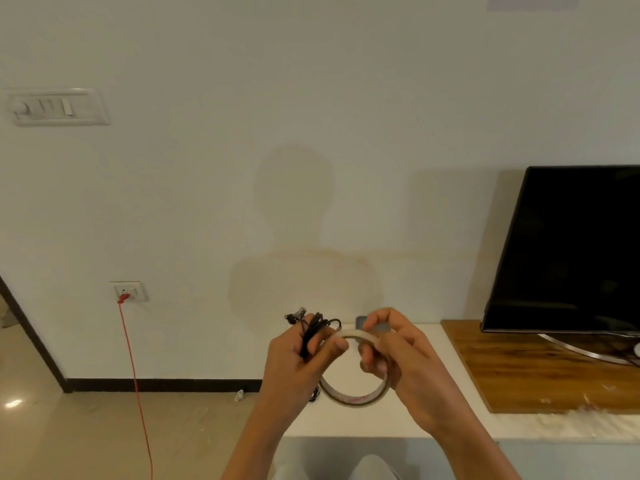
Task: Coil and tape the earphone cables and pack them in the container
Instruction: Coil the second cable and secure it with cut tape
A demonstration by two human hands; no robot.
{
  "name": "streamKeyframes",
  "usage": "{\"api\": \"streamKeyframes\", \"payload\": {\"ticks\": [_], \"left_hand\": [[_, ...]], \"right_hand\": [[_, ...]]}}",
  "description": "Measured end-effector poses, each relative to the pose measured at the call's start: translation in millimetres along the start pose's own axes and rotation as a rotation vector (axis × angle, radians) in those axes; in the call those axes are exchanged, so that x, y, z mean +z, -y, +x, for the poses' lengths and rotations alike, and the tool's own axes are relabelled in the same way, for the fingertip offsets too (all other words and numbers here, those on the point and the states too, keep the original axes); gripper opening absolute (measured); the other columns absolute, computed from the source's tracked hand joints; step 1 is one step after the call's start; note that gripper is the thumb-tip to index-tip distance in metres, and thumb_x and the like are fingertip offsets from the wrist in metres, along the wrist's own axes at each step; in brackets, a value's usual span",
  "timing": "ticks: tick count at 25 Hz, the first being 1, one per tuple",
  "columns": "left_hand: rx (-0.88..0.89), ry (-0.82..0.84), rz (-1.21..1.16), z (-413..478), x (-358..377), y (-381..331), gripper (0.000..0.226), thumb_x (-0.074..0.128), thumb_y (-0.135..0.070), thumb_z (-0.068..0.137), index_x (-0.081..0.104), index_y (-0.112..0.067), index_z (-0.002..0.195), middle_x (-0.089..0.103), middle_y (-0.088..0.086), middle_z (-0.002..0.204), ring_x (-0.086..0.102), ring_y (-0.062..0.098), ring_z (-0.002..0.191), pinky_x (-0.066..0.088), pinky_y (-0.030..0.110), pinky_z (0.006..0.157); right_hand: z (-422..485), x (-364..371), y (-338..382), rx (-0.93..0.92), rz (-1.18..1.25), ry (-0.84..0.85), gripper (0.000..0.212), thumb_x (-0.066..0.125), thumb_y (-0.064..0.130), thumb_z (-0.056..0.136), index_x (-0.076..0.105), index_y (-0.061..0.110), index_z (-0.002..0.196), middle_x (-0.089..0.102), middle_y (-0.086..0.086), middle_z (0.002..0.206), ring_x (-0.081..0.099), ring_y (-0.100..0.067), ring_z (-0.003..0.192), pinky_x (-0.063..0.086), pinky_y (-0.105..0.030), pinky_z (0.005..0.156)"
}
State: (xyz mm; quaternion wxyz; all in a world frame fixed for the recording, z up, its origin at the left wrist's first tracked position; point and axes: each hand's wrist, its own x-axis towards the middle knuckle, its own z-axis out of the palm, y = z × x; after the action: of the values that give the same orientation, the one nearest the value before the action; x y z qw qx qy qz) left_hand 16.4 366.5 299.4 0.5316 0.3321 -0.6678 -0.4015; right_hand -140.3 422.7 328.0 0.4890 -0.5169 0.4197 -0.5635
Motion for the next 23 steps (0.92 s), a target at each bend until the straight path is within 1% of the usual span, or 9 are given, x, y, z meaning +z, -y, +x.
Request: {"api": "streamKeyframes", "payload": {"ticks": [1,3,6,9,12,15,18,21,23], "left_hand": [[0.021,-0.054,-0.021,-1.3,1.8,1.4,0.051,0.071,-0.054,0.073,0.045,-0.013,0.059,0.050,0.011,0.057,0.050,0.028,0.059,0.048,0.033,0.062],[0.050,-0.130,-0.066,-3.3,4.7,-2.6,0.039,0.069,-0.042,0.081,0.059,-0.009,0.064,0.059,0.017,0.061,0.060,0.022,0.062,0.050,0.020,0.063],[0.102,-0.204,0.044,-6.6,8.4,-8.4,0.027,0.066,-0.032,0.083,0.068,-0.010,0.067,0.066,0.009,0.064,0.062,0.015,0.061,0.047,0.015,0.059],[0.141,-0.269,0.118,-9.4,12.3,-11.1,0.021,0.063,-0.031,0.085,0.070,-0.016,0.072,0.068,-0.005,0.065,0.063,0.011,0.063,0.045,0.011,0.058],[0.128,-0.355,0.064,-16.0,23.1,-17.7,0.016,0.060,-0.029,0.082,0.067,-0.019,0.071,0.067,-0.011,0.064,0.062,0.004,0.062,0.043,0.007,0.058],[0.054,-0.499,0.001,-18.6,28.4,-20.5,0.019,0.058,-0.033,0.080,0.065,-0.019,0.070,0.065,-0.017,0.062,0.060,0.000,0.062,0.043,0.007,0.058],[-0.005,-0.594,-0.046,-17.8,32.0,-19.7,0.021,0.057,-0.039,0.078,0.062,-0.021,0.068,0.064,-0.019,0.059,0.058,-0.001,0.060,0.043,0.008,0.057],[-0.031,-0.515,0.029,-15.7,25.1,-14.2,0.026,0.057,-0.042,0.081,0.066,-0.021,0.069,0.064,-0.014,0.059,0.058,0.001,0.059,0.043,0.010,0.056],[-0.014,-0.302,0.119,-10.4,10.2,-8.2,0.048,0.058,-0.056,0.082,0.069,-0.011,0.071,0.064,0.000,0.060,0.057,0.010,0.058,0.045,0.019,0.056]], "right_hand": [[-1.1,0.6,1.5,-0.042,-0.062,0.035,0.012,0.045,0.010,0.091,0.053,0.014,0.099,0.060,-0.007,0.066,0.047,-0.018,0.062,0.046,-0.027,0.068],[-2.3,2.1,3.2,-0.145,-0.268,0.072,0.015,0.050,0.018,0.086,0.052,0.026,0.098,0.065,-0.005,0.070,0.051,-0.021,0.063,0.046,-0.025,0.064],[-2.0,3.1,-0.1,-0.316,-0.496,-0.105,0.018,0.062,0.017,0.086,0.054,0.033,0.087,0.065,-0.008,0.068,0.055,-0.022,0.061,0.048,-0.030,0.059],[-2.7,7.4,-5.4,-0.381,-0.423,-0.219,0.019,0.067,0.006,0.083,0.057,0.021,0.085,0.064,-0.009,0.063,0.057,-0.015,0.053,0.050,-0.021,0.052],[-4.2,12.6,-8.5,-0.417,-0.362,-0.310,0.013,0.069,0.009,0.081,0.057,0.010,0.084,0.066,-0.006,0.061,0.063,-0.016,0.053,0.050,-0.017,0.054],[-6.5,19.7,-13.8,-0.450,-0.327,-0.409,0.015,0.070,0.012,0.080,0.056,0.013,0.085,0.067,-0.005,0.062,0.067,-0.017,0.057,0.051,-0.018,0.056],[-9.2,30.6,-24.0,-0.476,-0.366,-0.491,0.015,0.068,0.021,0.080,0.056,0.021,0.088,0.070,0.004,0.069,0.070,-0.012,0.062,0.055,-0.019,0.060],[-7.5,26.7,-25.1,-0.482,-0.359,-0.514,0.013,0.066,0.023,0.080,0.057,0.020,0.090,0.071,0.005,0.070,0.070,-0.009,0.062,0.056,-0.019,0.060],[-5.5,14.7,-14.7,-0.448,-0.382,-0.432,0.011,0.066,0.021,0.081,0.060,0.015,0.088,0.070,0.000,0.066,0.069,-0.011,0.059,0.053,-0.018,0.058]]}}
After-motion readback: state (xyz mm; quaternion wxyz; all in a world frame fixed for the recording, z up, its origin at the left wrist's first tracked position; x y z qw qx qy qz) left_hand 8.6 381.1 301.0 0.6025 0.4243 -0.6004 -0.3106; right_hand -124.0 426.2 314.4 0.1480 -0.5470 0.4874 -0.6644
